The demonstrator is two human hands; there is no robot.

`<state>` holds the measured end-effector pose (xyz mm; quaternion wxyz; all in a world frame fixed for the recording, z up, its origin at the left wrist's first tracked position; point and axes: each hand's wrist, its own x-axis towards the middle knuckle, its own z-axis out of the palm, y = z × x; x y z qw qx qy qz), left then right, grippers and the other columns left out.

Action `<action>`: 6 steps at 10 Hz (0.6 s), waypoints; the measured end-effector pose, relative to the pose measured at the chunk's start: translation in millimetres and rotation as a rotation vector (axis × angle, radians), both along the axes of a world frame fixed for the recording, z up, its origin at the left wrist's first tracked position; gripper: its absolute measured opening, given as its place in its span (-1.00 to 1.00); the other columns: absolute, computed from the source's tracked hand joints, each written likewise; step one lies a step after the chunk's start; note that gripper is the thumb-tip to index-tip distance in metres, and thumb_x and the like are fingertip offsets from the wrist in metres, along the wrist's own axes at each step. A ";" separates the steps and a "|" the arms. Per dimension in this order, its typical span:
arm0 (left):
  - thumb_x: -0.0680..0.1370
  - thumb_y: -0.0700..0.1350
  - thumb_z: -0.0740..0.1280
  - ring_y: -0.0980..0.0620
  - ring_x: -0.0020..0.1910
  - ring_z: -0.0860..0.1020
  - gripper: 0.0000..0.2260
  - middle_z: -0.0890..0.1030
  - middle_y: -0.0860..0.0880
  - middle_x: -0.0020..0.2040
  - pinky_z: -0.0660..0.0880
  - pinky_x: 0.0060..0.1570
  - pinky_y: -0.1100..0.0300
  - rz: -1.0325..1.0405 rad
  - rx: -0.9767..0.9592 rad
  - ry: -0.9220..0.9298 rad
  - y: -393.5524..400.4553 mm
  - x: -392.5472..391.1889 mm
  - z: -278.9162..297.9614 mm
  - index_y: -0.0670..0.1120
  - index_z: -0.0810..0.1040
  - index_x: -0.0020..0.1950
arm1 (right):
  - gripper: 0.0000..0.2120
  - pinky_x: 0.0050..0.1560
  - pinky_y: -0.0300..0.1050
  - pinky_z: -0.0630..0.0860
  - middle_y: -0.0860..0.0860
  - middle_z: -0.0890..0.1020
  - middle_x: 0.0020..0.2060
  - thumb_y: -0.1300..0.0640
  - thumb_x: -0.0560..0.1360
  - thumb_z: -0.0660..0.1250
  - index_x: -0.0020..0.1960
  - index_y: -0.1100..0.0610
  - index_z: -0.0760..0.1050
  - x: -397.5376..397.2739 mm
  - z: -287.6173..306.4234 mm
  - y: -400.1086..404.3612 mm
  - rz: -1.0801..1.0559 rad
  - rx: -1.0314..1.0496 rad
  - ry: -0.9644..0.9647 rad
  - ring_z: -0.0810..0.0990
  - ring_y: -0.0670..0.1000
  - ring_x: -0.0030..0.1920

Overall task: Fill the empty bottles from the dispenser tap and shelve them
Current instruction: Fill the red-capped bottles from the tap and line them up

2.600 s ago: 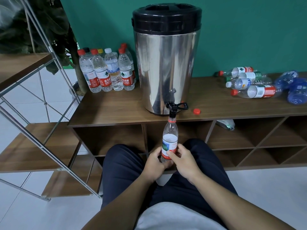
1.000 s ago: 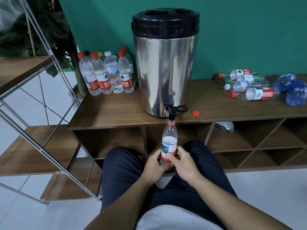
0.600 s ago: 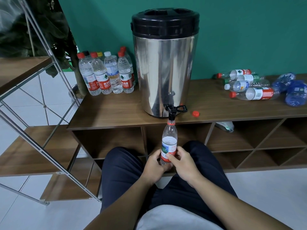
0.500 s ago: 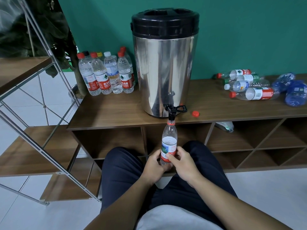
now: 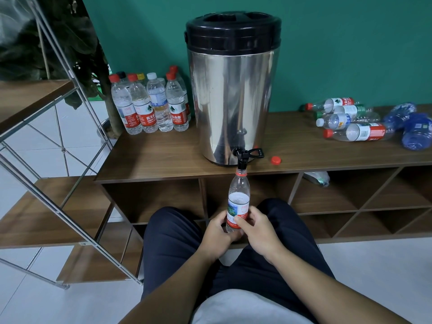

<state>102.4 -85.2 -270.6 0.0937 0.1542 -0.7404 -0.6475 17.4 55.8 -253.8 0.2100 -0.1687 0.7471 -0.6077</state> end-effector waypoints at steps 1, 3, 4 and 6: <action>0.55 -0.22 0.61 -0.02 0.34 0.71 -0.49 0.75 0.01 0.32 0.62 0.43 -0.20 -0.006 0.002 -0.002 -0.5 0.4 0.1 0.03 0.64 0.48 | -0.76 0.26 -0.12 0.66 -0.21 0.78 0.11 0.13 0.65 0.50 0.23 -0.16 0.62 0.7 1.6 0.5 -0.003 0.004 -0.002 0.74 -0.18 0.16; 0.56 -0.21 0.61 -0.02 0.35 0.71 -0.48 0.75 0.01 0.33 0.62 0.43 -0.19 -0.011 0.009 0.000 -0.4 0.5 0.7 0.04 0.64 0.49 | -0.76 0.26 -0.11 0.66 -0.24 0.78 0.10 0.13 0.65 0.50 0.23 -0.15 0.62 1.6 3.8 0.9 -0.002 0.007 -0.005 0.74 -0.18 0.16; 0.57 -0.22 0.61 -0.02 0.34 0.71 -0.49 0.75 0.02 0.32 0.62 0.43 -0.19 -0.013 0.009 -0.003 -0.6 0.4 0.5 0.04 0.63 0.49 | -0.76 0.24 -0.14 0.66 -0.27 0.77 0.09 0.13 0.65 0.50 0.21 -0.17 0.61 2.5 5.8 1.3 0.000 0.016 -0.003 0.74 -0.20 0.16; 0.56 -0.21 0.62 -0.03 0.34 0.71 -0.49 0.75 0.01 0.32 0.62 0.44 -0.20 -0.007 0.004 -0.001 -0.4 0.4 -0.4 0.03 0.64 0.48 | -0.77 0.23 -0.16 0.65 -0.25 0.77 0.09 0.14 0.66 0.49 0.22 -0.15 0.62 3.4 7.8 1.5 0.002 0.010 -0.002 0.74 -0.19 0.16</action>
